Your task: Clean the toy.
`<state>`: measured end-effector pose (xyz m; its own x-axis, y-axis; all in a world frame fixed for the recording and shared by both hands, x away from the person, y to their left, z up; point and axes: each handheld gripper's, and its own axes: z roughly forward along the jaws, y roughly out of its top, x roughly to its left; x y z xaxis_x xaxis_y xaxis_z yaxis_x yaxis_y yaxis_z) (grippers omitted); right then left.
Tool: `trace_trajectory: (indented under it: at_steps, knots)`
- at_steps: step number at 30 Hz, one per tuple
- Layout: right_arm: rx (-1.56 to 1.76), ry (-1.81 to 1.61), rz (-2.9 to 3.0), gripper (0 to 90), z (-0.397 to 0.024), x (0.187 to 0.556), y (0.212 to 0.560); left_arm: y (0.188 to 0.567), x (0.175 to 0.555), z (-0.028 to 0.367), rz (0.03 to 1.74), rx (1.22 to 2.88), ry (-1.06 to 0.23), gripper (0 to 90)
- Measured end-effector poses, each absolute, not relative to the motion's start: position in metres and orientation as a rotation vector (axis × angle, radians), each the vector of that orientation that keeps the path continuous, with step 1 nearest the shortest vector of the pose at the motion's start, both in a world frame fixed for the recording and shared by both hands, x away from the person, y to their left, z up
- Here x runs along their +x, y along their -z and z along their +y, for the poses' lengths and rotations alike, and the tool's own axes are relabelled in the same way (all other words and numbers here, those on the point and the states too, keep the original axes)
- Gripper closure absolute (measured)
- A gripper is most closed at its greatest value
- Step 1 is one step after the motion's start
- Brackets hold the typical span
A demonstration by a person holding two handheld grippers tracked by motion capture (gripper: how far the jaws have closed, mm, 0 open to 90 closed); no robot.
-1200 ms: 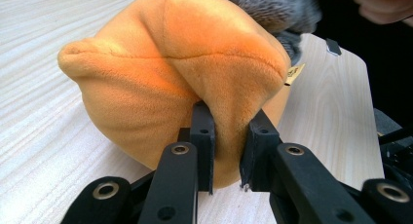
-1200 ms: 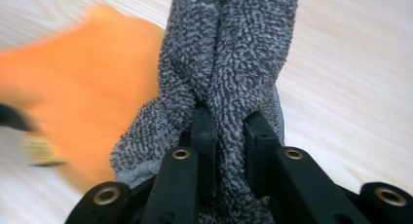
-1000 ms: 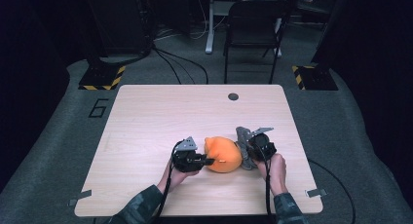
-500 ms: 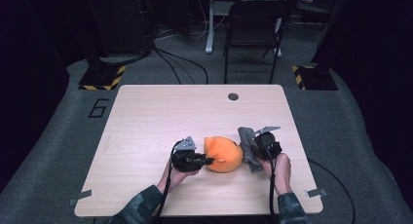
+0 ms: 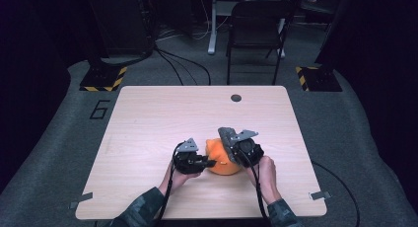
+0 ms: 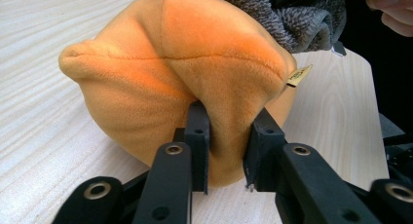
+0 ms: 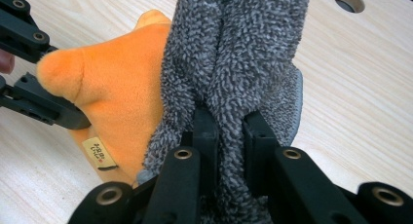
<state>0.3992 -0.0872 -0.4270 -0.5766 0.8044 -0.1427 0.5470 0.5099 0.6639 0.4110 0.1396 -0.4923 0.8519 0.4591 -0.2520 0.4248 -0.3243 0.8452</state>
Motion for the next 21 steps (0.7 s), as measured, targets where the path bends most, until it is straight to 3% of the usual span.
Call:
trace_trajectory:
  at_steps: [2,9,12,15,21]
  knots:
    - [1.124,-0.807,2.318,79.5,-0.089,0.400,0.427,0.492,0.411,0.139,0.643,1.956,-0.049,67.9]
    - [1.130,-0.815,2.331,79.6,-0.093,0.406,0.430,0.486,0.407,0.146,0.544,1.985,-0.153,36.5]
    - [1.136,-0.817,2.332,79.7,-0.093,0.408,0.431,0.487,0.402,0.148,0.492,2.036,-0.286,25.8]
    - [1.147,-0.817,2.334,79.7,-0.093,0.410,0.431,0.491,0.403,0.149,0.471,2.071,-0.343,19.3]
    - [1.150,-0.829,2.345,79.6,-0.096,0.415,0.432,0.504,0.406,0.139,0.384,2.155,-0.470,16.2]
